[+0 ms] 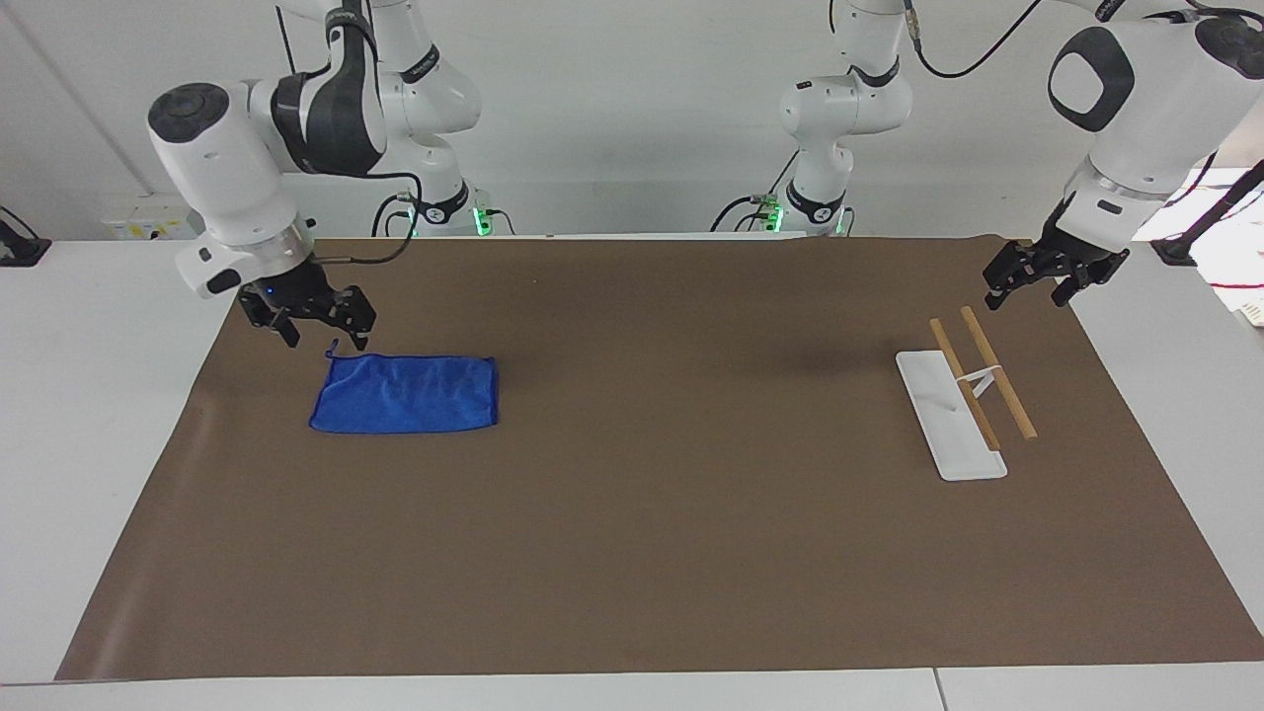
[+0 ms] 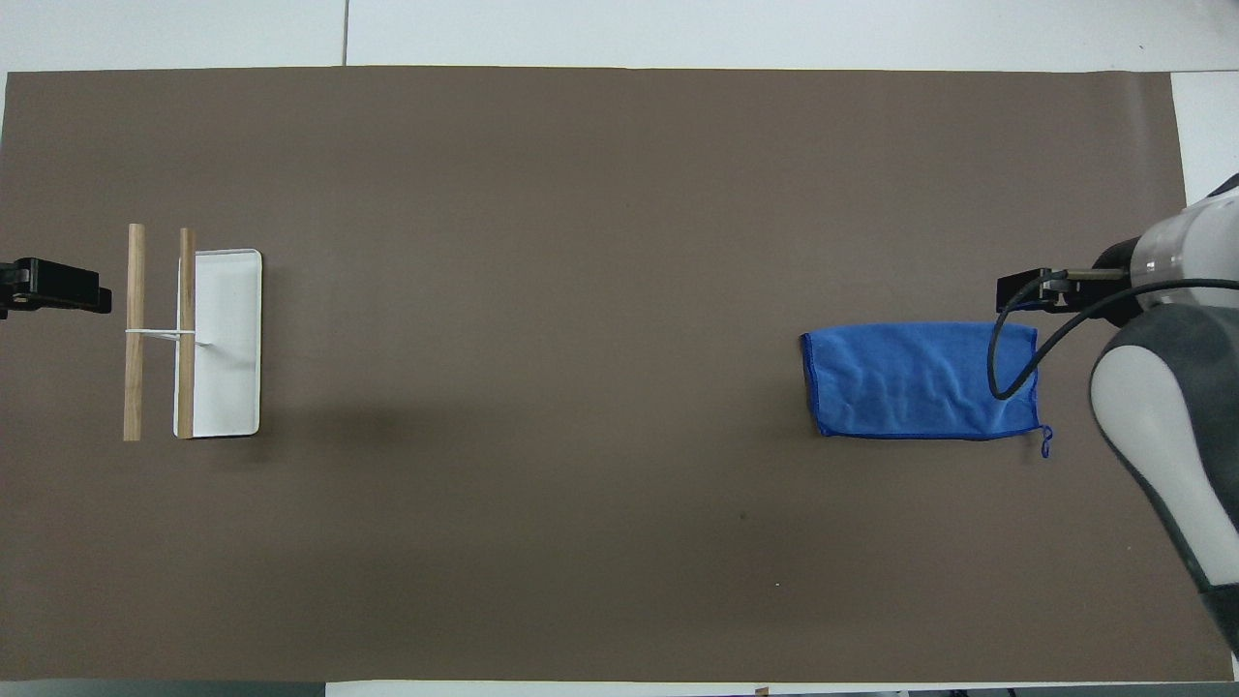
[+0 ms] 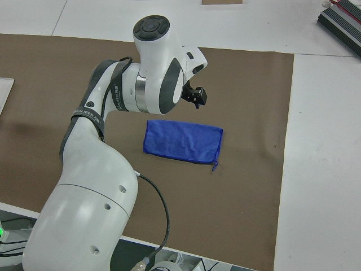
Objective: Right arm passes towel to left arm to hang
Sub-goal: 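Reach the right gripper down and grasp the blue towel's edge, then lift the towel with the right gripper and carry it toward the left gripper, then close the left gripper on the towel while the right gripper holds it, then open the right gripper and withdraw it while the left gripper holds the towel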
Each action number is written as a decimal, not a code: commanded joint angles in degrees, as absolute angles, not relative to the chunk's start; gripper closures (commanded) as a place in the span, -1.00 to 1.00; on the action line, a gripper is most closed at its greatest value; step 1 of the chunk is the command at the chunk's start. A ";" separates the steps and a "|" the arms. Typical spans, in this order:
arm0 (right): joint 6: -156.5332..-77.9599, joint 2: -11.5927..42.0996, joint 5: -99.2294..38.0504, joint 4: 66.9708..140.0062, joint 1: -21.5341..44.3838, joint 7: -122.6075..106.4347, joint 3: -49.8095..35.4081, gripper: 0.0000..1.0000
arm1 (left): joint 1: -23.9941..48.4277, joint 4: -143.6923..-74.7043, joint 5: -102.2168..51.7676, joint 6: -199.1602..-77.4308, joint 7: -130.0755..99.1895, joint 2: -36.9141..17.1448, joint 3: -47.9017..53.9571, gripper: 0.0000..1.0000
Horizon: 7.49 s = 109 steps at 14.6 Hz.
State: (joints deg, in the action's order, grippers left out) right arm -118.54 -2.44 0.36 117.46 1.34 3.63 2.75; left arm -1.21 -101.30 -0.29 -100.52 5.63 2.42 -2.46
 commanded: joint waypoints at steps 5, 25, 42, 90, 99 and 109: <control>-137.81 -0.44 -3.67 133.40 0.88 3.17 2.64 -1.00 | -0.97 -102.22 0.44 -101.25 5.36 3.43 -2.46 -1.00; -149.41 1.32 -4.13 143.88 0.35 -6.07 2.72 -0.61 | -1.05 -102.22 0.44 -101.25 5.36 3.43 -2.46 -1.00; -107.96 0.09 -8.34 109.46 1.32 8.41 -1.57 1.00 | -0.97 -102.22 0.44 -101.25 5.36 3.43 -2.46 -1.00; -161.72 18.54 -43.24 89.47 32.70 77.78 -8.44 1.00 | 14.41 -104.33 -26.72 -121.55 -73.39 -1.49 -1.93 1.00; -161.90 18.28 -41.23 91.93 29.28 57.69 -7.82 -1.00 | 14.50 -103.62 -13.29 -121.20 -72.42 -0.88 -1.93 1.00; -151.90 12.22 -24.82 106.61 14.43 20.40 -7.29 -1.00 | 8.10 -108.01 2.10 -121.11 -72.60 4.13 -2.20 1.00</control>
